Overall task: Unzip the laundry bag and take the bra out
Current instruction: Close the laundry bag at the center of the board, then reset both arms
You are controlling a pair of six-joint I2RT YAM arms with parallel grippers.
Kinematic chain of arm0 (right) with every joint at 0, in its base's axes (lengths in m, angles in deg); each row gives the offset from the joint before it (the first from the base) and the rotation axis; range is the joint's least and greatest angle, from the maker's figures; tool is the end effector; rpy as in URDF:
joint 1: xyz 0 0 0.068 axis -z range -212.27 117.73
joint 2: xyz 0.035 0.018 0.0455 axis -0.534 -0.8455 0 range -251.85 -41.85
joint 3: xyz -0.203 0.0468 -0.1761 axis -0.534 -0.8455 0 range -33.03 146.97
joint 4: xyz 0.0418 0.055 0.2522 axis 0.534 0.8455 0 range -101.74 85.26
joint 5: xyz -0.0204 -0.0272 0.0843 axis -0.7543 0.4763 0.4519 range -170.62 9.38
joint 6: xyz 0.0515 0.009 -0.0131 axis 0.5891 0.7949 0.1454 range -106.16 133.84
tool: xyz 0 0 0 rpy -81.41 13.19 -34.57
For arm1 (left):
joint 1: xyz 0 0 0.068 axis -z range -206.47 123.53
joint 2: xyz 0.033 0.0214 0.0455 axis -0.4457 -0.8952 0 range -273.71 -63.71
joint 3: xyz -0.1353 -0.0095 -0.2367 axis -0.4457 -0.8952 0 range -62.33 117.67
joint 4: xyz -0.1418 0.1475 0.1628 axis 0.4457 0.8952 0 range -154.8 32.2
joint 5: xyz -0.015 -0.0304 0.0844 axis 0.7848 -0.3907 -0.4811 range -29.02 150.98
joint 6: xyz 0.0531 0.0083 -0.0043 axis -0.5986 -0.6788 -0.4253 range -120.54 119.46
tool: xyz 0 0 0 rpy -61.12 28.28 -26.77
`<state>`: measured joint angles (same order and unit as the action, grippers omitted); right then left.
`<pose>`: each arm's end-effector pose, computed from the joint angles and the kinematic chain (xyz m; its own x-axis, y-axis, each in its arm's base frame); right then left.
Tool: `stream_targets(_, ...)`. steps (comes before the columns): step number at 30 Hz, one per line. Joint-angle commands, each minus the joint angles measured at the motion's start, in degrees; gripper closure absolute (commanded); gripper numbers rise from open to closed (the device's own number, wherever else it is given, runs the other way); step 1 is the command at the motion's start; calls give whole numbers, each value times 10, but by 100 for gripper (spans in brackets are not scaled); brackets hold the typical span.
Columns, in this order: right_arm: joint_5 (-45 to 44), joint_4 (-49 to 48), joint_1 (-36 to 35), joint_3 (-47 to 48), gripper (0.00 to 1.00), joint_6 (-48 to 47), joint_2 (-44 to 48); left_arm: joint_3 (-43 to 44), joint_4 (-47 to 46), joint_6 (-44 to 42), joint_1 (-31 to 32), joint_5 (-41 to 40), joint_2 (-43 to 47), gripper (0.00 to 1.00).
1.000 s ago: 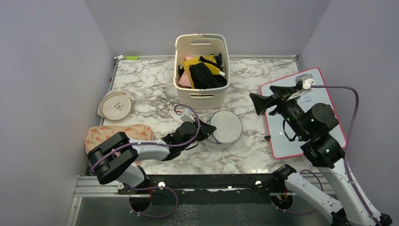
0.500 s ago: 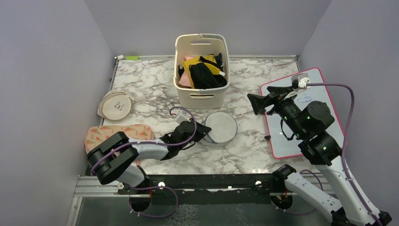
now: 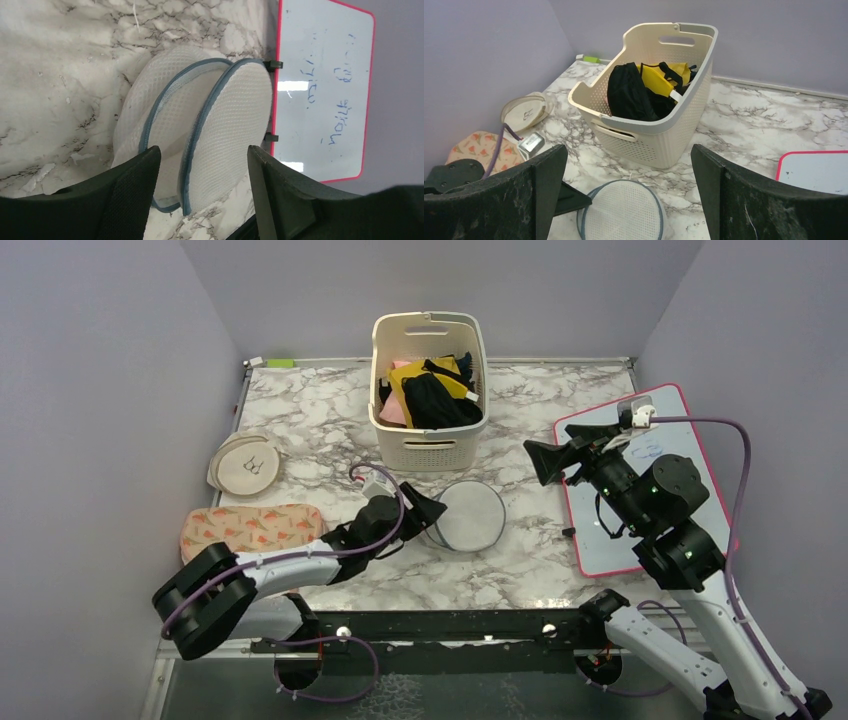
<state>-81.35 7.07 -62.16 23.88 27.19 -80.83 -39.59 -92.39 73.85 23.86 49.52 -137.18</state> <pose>0.1207 0.0689 0.4104 -0.1256 0.1941 -0.9729 -0.4709 0.8515 0.2307 0.1628 -0.1853 0.1721 -0.6817 -0.6567 -0.3225 -0.0700 0.4974 -0.8647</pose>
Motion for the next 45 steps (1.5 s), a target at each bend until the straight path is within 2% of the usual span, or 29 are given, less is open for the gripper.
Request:
stream_targets(1, 14, -12, 2, -11, 8, 7, -1, 32, 110, -75, -5, -56, 72, 39)
stream_targets(7, 19, -18, 2, -13, 8, 8, -7, 61, 193, -148, -23, -79, 129, 31)
stream_targets(9, 20, -18, 2, -13, 8, 7, -10, 75, 189, -194, -41, -53, 130, 26)
stream_targets(13, 22, -11, 2, -7, 8, 4, -17, 133, 194, -289, -116, 43, 101, 12)
stream_targets(21, -13, 24, 2, 17, 2, -3, -34, 246, 159, -422, -301, 153, 98, 10)
stream_targets(23, -24, 39, 2, 29, 0, -6, -40, 300, 184, -489, -336, 150, 107, 10)
stream_targets(25, -29, 49, 2, 40, 0, -8, -45, 365, 219, -585, -349, 98, 127, 10)
stream_targets(29, -26, 38, 2, 56, 0, -20, -53, 390, 193, -701, -350, 33, 188, 9)
stream_targets(34, -35, 35, 2, 98, 0, -23, -79, 401, 197, -714, -350, 21, 240, 8)
stream_targets(38, -41, 29, 2, 120, 0, -28, -85, 370, 163, -706, -350, 45, 271, 8)
stream_targets(42, -54, 30, 2, 135, 0, -32, -82, 368, 163, -706, -350, 43, 271, 8)
stream_targets(45, -33, 30, 2, 132, 0, -45, -68, 367, 163, -702, -350, 45, 270, 8)
